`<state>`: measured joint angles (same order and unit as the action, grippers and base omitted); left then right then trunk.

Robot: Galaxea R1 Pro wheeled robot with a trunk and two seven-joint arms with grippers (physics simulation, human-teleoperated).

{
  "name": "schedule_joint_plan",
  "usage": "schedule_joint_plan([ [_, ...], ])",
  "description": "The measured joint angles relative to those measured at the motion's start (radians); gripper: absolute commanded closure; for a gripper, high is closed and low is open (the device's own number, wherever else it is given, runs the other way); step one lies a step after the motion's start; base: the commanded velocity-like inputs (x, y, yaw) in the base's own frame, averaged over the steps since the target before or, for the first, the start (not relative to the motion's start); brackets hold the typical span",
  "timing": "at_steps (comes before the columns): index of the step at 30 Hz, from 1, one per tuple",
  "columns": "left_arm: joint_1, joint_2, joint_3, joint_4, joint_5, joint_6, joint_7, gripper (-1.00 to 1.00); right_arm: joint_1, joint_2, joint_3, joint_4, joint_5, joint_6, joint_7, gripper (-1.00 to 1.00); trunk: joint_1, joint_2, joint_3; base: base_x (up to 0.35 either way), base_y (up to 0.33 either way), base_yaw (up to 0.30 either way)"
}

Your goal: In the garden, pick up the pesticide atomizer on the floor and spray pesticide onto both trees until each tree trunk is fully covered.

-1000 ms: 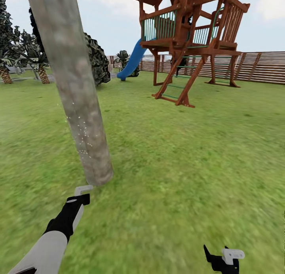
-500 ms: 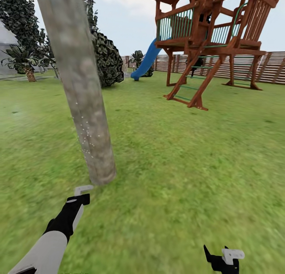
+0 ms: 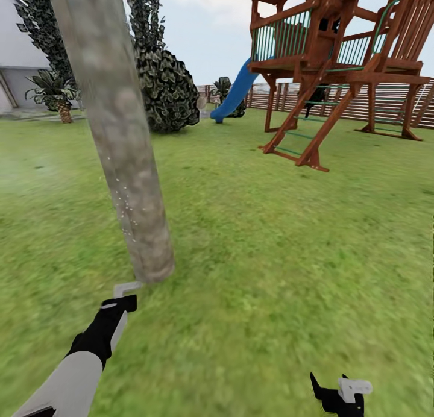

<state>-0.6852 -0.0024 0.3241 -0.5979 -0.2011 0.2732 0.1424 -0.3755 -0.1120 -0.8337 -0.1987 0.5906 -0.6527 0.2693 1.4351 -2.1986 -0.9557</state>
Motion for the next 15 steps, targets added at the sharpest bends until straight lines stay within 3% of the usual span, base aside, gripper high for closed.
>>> schedule_joint_plan([
  [11, 0.0, 0.0, 0.0, 0.0, 0.0, 0.0, 0.0, 1.0, 0.0, 0.0, 0.0, 0.005, 0.0, 0.0, 0.0, -1.0, 0.0, 0.0, 0.0, 0.113, -0.266, 0.0],
  [15, 0.0, 0.0, 0.0, 0.0, 0.0, 0.0, 0.0, 1.0, 0.0, 0.0, 0.0, 0.005, 0.0, 0.0, 0.0, -1.0, 0.0, 0.0, 0.0, 0.113, -0.266, 0.128],
])
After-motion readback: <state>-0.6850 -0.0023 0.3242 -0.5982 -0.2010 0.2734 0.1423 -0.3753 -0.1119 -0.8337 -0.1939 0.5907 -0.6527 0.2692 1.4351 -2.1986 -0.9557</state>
